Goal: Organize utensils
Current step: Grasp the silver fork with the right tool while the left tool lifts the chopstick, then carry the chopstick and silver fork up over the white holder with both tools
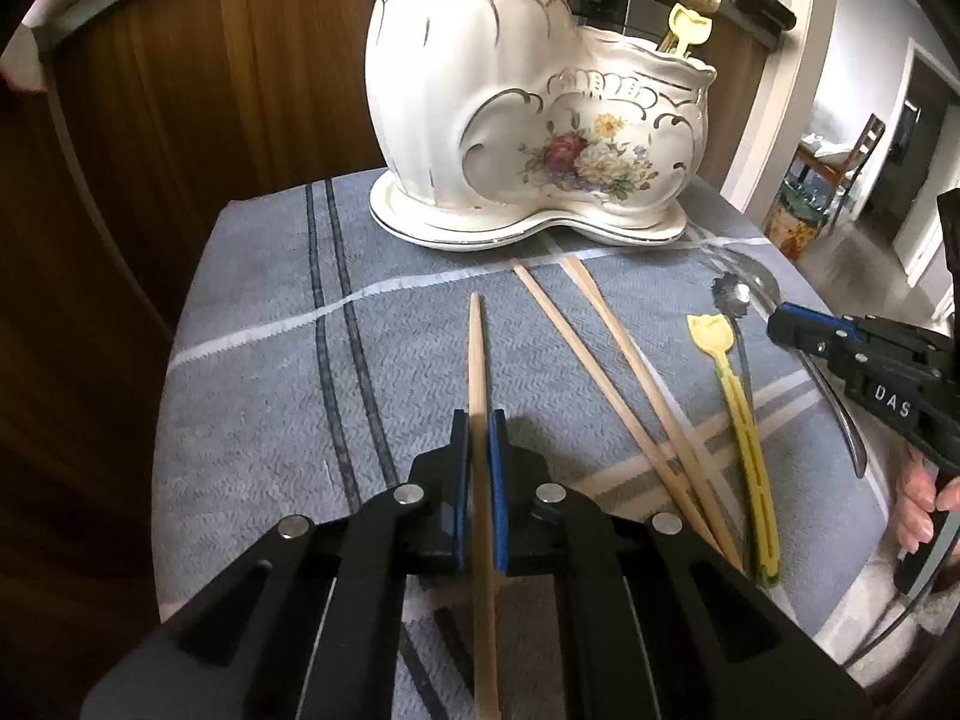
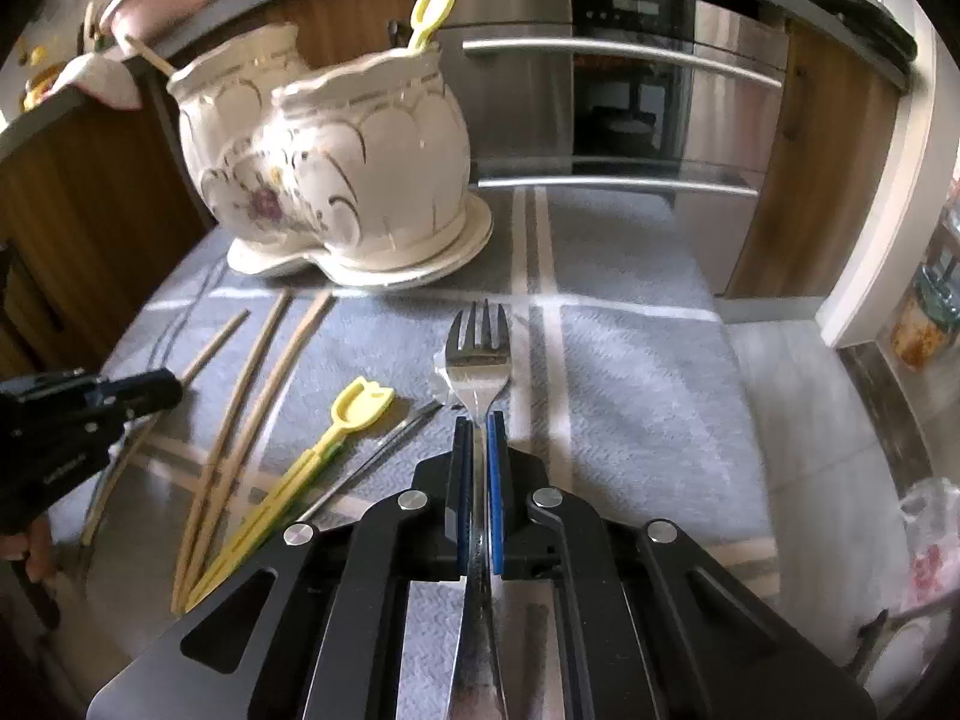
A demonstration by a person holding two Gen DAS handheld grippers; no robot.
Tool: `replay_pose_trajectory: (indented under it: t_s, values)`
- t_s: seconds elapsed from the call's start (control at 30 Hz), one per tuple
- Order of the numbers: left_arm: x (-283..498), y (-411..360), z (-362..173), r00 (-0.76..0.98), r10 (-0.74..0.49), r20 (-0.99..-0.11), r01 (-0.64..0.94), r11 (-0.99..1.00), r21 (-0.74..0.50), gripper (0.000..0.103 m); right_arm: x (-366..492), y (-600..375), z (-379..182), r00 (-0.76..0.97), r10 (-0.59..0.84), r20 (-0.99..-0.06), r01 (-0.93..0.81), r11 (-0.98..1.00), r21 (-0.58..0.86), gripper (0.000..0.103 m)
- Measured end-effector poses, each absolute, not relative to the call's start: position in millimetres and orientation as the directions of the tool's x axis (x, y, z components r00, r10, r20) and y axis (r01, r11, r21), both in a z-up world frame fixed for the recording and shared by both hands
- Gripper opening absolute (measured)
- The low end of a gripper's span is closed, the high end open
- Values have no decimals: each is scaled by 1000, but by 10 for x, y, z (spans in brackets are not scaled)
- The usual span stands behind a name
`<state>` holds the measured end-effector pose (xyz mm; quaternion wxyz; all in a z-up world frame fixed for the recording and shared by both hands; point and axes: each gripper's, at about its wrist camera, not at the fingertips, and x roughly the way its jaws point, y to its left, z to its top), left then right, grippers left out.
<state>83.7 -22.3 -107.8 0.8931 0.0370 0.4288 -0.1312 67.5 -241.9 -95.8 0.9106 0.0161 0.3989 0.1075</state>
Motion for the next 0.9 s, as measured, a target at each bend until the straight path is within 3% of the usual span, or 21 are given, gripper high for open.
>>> replay_pose_trajectory:
  t_s: [0.3, 0.7, 0.9]
  values:
    - [593, -127, -797, 694, -309, -650, 309, 944, -118, 6, 358, -2497, -639, 768, 232, -597, -214, 971, 103, 6]
    - [313, 71, -280, 852, -333, -403, 309, 943, -125, 6, 151, -2430, -336, 844, 240, -480, -244, 968, 55, 6]
    - [253, 99, -113, 878, -332, -345, 313, 943, -112, 6, 82, -2355, -205, 867, 247, -433, -255, 966, 41, 6]
